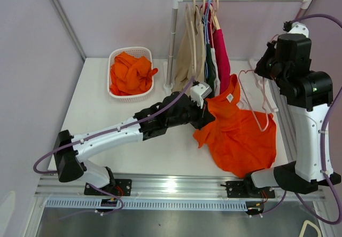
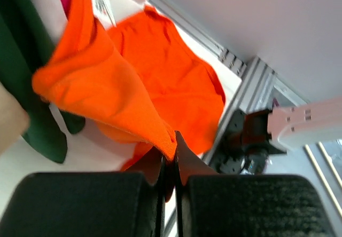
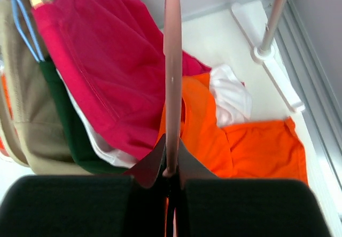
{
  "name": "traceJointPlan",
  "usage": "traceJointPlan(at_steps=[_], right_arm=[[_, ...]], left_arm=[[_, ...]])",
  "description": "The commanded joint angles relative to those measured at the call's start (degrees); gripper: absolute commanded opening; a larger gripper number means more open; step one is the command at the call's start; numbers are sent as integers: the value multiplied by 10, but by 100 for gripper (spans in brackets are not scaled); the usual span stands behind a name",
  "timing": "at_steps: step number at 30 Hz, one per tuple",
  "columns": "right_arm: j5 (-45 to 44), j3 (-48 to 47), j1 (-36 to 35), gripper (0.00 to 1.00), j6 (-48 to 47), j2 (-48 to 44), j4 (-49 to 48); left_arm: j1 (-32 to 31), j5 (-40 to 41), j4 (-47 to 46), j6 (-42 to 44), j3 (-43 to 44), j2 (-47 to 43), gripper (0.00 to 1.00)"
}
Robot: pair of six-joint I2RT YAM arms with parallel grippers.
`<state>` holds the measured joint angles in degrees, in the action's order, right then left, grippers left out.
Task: Remove the t-shirt from the hanger
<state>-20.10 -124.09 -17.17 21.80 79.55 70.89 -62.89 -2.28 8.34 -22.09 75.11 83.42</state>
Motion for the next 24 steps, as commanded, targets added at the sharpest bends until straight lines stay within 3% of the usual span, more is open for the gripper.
traceJointPlan(at_steps=[1, 6, 11, 16, 24], right_arm=[[57, 12, 28, 0, -78, -26, -120], [87, 33, 47, 0, -171, -12, -252], [173, 69, 55, 0, -212, 5, -356], [183, 66, 57, 0, -238, 38, -407], [222, -30, 78, 0, -252, 127, -446]], left_arm=[[-6, -48, 3, -20, -15, -50, 1], [-7, -126, 129, -15, 10, -114, 1], [22, -134, 256, -7, 76, -149, 1], [94, -150, 413, 34, 200, -140, 1], [283, -210, 486, 45, 453, -92, 1]])
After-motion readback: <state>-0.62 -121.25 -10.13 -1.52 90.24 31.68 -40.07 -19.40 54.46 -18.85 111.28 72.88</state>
